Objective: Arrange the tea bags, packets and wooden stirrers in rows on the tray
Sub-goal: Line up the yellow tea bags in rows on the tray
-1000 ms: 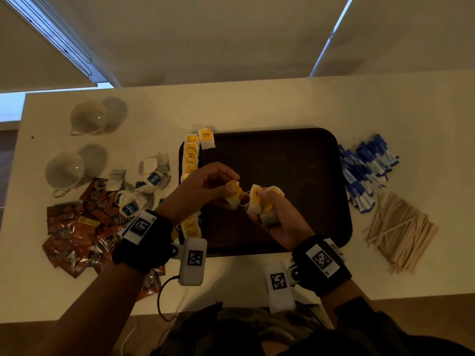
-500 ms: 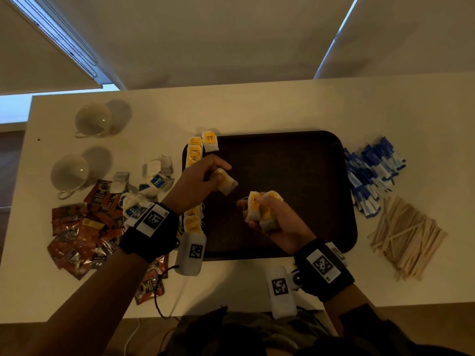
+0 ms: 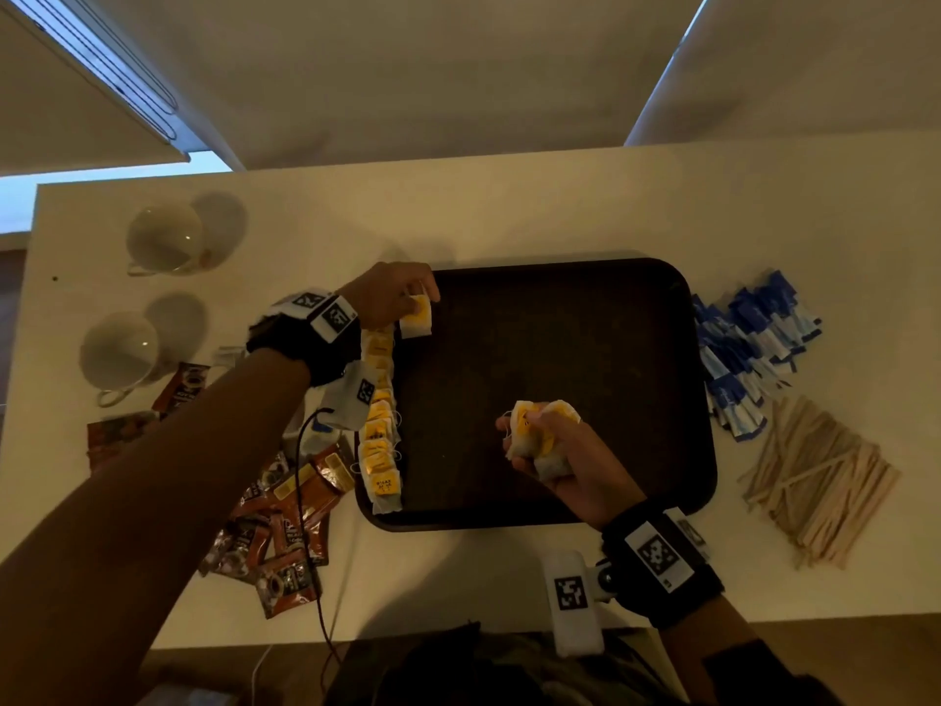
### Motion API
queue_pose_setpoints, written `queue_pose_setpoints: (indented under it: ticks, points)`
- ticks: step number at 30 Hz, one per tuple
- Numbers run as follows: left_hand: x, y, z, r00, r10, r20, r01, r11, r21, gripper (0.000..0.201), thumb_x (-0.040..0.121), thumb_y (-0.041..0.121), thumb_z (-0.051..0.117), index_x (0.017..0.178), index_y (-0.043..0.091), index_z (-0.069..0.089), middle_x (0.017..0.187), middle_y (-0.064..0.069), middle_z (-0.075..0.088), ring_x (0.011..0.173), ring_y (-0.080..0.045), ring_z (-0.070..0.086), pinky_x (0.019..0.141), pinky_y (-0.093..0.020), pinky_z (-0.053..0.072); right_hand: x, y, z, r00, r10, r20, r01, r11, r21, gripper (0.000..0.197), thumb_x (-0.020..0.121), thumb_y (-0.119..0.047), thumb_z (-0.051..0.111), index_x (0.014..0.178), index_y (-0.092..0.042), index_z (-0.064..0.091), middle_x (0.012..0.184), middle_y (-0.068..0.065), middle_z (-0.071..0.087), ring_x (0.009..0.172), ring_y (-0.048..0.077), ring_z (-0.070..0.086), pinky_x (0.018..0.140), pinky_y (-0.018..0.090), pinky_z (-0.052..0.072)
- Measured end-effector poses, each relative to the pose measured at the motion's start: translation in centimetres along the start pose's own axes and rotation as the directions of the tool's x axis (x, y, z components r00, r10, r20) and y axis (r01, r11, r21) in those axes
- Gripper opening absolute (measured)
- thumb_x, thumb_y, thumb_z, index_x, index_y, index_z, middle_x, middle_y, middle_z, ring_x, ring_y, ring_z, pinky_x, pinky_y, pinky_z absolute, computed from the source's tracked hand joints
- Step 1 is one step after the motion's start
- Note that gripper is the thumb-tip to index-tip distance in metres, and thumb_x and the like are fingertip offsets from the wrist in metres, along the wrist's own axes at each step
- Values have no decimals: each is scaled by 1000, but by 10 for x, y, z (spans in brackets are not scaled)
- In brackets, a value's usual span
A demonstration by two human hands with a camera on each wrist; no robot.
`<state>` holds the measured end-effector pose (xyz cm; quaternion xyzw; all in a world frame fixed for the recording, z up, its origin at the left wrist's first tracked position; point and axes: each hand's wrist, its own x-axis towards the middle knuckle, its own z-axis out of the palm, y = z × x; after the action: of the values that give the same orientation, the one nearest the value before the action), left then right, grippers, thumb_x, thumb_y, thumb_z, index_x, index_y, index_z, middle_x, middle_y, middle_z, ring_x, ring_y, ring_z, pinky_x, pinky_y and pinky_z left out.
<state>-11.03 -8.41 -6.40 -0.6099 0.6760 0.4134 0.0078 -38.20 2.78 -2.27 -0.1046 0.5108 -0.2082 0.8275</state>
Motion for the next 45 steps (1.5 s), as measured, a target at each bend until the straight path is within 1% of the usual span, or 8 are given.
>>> queue_pose_setpoints:
  ticks: [9, 20, 24, 28, 31, 34, 40, 45]
  points:
    - [16, -8, -1, 994, 36, -107, -15, 981, 194, 28, 80, -4, 52, 104, 9, 61, 101, -13, 60, 94, -27, 54, 76, -32, 40, 9, -6, -1, 1000, -10, -10, 10, 1000, -18, 22, 97, -13, 42, 111, -3, 56, 94, 6, 67, 76, 12, 65, 63, 21, 55]
    - [9, 0, 4, 970, 51, -236, 7, 971, 238, 32, 81, -2, 56, 110, 8, 54, 108, -13, 50, 102, -28, 44, 81, -39, 43, 16, -4, 11, 1000, -12, 15, 13, 997, -79, 19, 96, -14, 43, 100, -6, 60, 90, 4, 66, 77, 12, 64, 64, 22, 54]
    - [-8, 18, 17, 901, 48, -430, -36, 999, 35, 18, 87, 14, 61, 104, 9, 57, 102, -8, 52, 91, -15, 45, 73, -27, 40, 21, -4, 17, 999, -32, -21, 31, 998, -49, 26, 96, -15, 47, 116, 0, 54, 94, 8, 64, 81, 14, 64, 63, 23, 55]
    - [-44, 51, 45, 967, 93, -239, -155, 954, -255, 16, 89, 25, 61, 100, 14, 62, 97, 2, 62, 85, -5, 56, 73, -10, 39, 21, -6, 21, 995, -77, -58, 72, 994, -85, 9, 95, -15, 50, 98, -11, 58, 89, 7, 64, 81, 15, 62, 69, 24, 55]
    - [-66, 63, 69, 986, 105, -130, -147, 914, -378, 20, 90, 29, 59, 103, 15, 64, 97, 4, 65, 87, -5, 61, 74, -14, 45, 19, -5, 23, 990, -131, -43, 124, 983, -138, 9, 94, -16, 53, 94, -10, 59, 82, 5, 62, 70, 11, 62, 63, 21, 54]
    - [-79, 65, 84, 984, 56, -171, -135, 857, -497, 22, 88, 30, 61, 102, 13, 64, 96, 3, 65, 81, -7, 63, 65, -17, 50, 17, -3, 24, 985, -170, -6, 165, 964, -207, 15, 93, -18, 55, 98, -5, 59, 76, 3, 61, 62, 7, 60, 60, 20, 51]
    - [-90, 59, 93, 965, -78, -249, -110, 745, -658, 5, 89, 16, 61, 93, 15, 59, 91, 2, 63, 80, -11, 65, 64, -24, 56, 13, 0, 27, 991, -130, 21, 131, 967, -218, 16, 94, -15, 51, 108, -12, 59, 110, 7, 62, 99, 17, 62, 75, 26, 56]
    - [-96, 57, 91, 965, -96, -243, -102, 718, -688, 16, 88, 16, 61, 102, 8, 59, 99, -4, 65, 87, -17, 67, 69, -29, 58, 13, 5, 28, 992, -126, 3, 122, 958, -260, 18, 95, -11, 49, 111, -11, 59, 114, 9, 63, 100, 18, 63, 73, 25, 57]
